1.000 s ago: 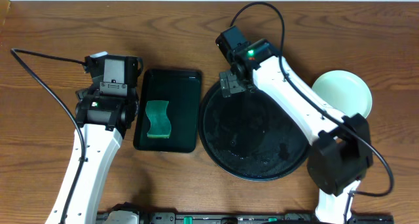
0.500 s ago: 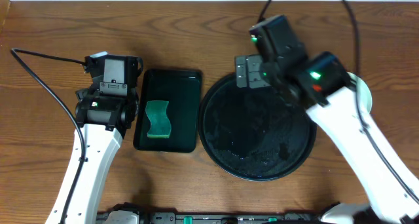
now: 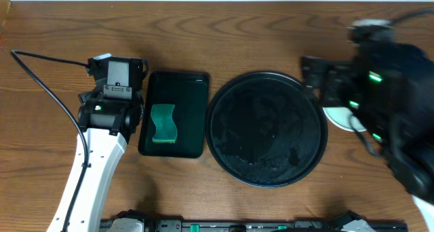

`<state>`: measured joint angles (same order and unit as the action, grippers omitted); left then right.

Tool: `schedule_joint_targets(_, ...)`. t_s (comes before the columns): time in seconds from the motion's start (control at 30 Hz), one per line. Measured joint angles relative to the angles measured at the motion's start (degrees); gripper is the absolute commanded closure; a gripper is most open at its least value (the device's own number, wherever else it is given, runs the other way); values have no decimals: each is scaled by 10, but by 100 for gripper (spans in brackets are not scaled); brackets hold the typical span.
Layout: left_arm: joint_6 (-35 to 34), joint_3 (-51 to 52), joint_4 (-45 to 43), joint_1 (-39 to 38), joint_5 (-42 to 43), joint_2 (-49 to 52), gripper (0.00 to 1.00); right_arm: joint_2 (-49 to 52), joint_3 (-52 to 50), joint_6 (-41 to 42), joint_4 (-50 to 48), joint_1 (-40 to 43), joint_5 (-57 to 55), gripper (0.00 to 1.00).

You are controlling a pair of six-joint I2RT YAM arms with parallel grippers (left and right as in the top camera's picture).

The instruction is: Clean dirty plates on tray and stack at the side

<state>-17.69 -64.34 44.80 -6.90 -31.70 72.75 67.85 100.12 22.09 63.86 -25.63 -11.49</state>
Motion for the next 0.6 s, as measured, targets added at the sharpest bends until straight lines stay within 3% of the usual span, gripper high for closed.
schedule_joint_targets(0.6, 0, 0, 0, 0, 0, 0, 20, -231, 0, 0, 2, 38, -1, 1)
